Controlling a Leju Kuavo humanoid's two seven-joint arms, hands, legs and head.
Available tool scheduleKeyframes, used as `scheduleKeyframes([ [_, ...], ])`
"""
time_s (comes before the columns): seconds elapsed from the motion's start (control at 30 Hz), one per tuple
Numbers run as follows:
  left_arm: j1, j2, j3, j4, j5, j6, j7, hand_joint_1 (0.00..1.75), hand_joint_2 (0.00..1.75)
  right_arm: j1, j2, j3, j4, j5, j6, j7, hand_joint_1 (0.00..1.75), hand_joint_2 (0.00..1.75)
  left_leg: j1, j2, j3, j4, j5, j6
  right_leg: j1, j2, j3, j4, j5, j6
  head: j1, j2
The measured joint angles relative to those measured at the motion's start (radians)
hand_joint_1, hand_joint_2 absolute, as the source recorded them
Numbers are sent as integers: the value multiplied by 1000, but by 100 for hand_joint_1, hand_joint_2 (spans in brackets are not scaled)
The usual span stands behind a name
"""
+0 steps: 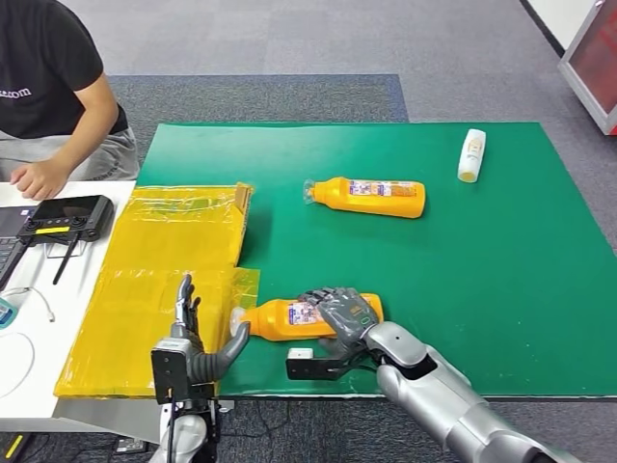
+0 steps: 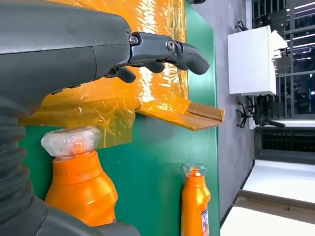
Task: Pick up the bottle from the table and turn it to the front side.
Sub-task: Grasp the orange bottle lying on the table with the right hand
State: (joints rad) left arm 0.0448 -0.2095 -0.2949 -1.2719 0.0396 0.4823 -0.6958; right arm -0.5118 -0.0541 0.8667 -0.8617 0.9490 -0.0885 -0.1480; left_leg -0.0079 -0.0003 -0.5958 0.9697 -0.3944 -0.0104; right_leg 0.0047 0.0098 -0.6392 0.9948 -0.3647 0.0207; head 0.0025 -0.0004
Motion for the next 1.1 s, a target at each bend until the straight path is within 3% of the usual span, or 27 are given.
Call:
scheduleKeyframes([
  [0.27, 9, -4, 22, -18, -10, 2, 0, 0, 175, -14, 5, 10, 19, -14, -12, 8, 175, 175, 0, 0, 0, 0, 1, 0, 0, 0, 0, 0, 1, 0, 0, 0],
  [0.57, 28, -8, 45, -76, -28, 38, 0, 0, 175, 36, 21, -20, 12, -75, -177, -54, 175, 175, 0, 0, 0, 0, 2, 0, 0, 0, 0, 0, 1, 0, 0, 0],
  [0.77, 41, -11, 53, -119, -21, 45, -1, 0, 175, 71, 29, -56, -13, -126, -220, -89, 175, 175, 0, 0, -1, 0, 1, -1, 0, 0, -1, 0, 1, 0, 0, 0],
  [0.93, 92, -17, 59, -267, 146, -127, -6, 0, 175, 191, 80, -196, -116, -310, -301, -204, 175, 175, 0, 0, -5, 0, 0, -1, 0, 0, -5, 0, 0, 0, 0, 0],
  [1.1, 101, -8, 31, -298, 185, -171, -6, 0, 175, 238, 99, -262, -192, -370, -305, -238, 175, 175, 0, 0, -6, 0, -1, 0, 0, 0, -6, 0, -1, 0, 0, 0],
])
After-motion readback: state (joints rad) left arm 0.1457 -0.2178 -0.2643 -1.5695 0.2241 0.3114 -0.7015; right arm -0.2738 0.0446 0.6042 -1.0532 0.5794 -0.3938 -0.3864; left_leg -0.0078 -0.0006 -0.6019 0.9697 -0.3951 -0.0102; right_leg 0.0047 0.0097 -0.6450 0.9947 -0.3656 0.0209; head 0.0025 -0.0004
